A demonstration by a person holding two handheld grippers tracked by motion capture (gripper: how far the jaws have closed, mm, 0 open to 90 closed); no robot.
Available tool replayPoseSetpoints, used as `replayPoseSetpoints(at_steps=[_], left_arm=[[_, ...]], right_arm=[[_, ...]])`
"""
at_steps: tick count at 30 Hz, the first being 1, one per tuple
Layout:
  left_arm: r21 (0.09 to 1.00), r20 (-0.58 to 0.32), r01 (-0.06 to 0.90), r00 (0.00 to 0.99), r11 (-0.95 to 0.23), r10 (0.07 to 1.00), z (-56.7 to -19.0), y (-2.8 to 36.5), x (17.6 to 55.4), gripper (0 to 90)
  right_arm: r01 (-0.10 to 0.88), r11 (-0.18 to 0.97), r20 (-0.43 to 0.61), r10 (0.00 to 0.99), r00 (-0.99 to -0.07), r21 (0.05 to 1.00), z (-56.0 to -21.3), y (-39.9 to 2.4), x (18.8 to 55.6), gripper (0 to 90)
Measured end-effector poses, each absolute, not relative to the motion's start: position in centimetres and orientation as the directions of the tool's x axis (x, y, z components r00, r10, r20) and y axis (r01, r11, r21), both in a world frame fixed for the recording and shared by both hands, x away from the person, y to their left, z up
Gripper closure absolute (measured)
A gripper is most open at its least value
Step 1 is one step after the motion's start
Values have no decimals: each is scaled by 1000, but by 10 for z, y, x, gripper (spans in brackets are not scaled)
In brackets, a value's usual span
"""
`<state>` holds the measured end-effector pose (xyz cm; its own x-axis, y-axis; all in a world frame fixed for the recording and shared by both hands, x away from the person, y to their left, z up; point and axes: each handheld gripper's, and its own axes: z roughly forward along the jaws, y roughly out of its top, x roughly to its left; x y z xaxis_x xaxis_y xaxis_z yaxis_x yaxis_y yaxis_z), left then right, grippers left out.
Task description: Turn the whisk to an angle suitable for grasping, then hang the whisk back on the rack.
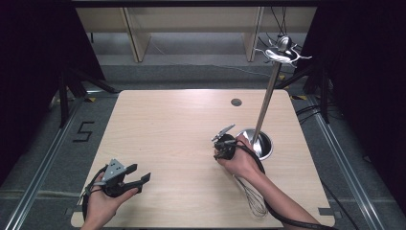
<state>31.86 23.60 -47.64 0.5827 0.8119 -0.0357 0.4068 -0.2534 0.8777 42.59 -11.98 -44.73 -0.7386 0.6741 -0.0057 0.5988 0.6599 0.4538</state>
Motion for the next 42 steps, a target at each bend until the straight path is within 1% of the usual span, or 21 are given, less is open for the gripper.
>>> replayPoseSetpoints(at_steps=[1,3,5,8,9,10,11,12,13,14,18,20,25,26,32,33,36,38,39,40,42], left_arm=[[875,-49,418,577,-243,815,-476,234,318,349],[870,-95,450,557,-203,825,-478,232,317,350],[872,-61,430,573,-236,817,-477,232,320,349],[870,-75,438,571,-226,818,-478,231,319,349],[867,-93,453,558,-209,825,-479,230,316,349],[867,-93,453,558,-209,825,-479,230,316,349],[870,-69,437,569,-230,820,-478,231,316,349],[867,-90,451,558,-211,825,-478,231,315,349],[872,-57,428,571,-237,819,-477,234,316,350],[873,-79,439,559,-214,825,-477,233,314,349],[875,-77,435,562,-215,824,-477,234,315,349],[875,-43,414,580,-249,814,-477,235,318,349],[870,-74,439,565,-224,822,-477,232,317,349],[871,-72,436,566,-224,821,-477,232,317,349],[871,-84,444,557,-211,826,-478,234,314,348],[869,-76,443,560,-221,825,-477,235,314,348],[875,-42,415,576,-248,817,-476,237,315,348],[872,-70,436,563,-223,824,-477,236,314,348],[876,-32,408,582,-258,812,-477,237,316,348],[869,-86,448,553,-209,829,-478,234,314,348],[870,-69,437,565,-227,822,-477,235,315,348]], right_arm=[[609,655,7,678,-735,448,-444,-119,423,731],[541,721,-97,634,-767,432,-440,-127,419,739],[548,725,-95,634,-767,417,-438,-129,416,742],[520,757,-112,601,-791,396,-440,-132,410,738],[464,791,-158,558,-815,400,-442,-134,408,730],[464,791,-158,558,-815,400,-442,-134,408,730],[536,753,-108,612,-783,383,-444,-132,401,725],[529,763,-120,605,-787,372,-446,-132,399,713],[541,761,-118,611,-782,358,-447,-131,396,706],[538,766,-111,604,-789,352,-448,-130,395,695],[535,777,-133,600,-789,332,-447,-130,392,653],[550,776,-129,607,-784,308,-446,-133,394,625],[591,753,-99,638,-764,290,-452,-144,398,594],[617,734,-93,662,-744,285,-453,-143,395,592],[622,738,-82,659,-747,262,-462,-146,402,592],[654,705,-70,693,-717,274,-465,-145,402,599],[666,697,-52,700,-712,265,-468,-147,406,620],[656,713,-50,686,-726,249,-469,-149,408,629],[702,670,-17,726,-687,243,-469,-147,406,631],[692,681,-28,717,-696,240,-472,-149,409,633],[693,679,-12,716,-698,241,-473,-149,412,642]])
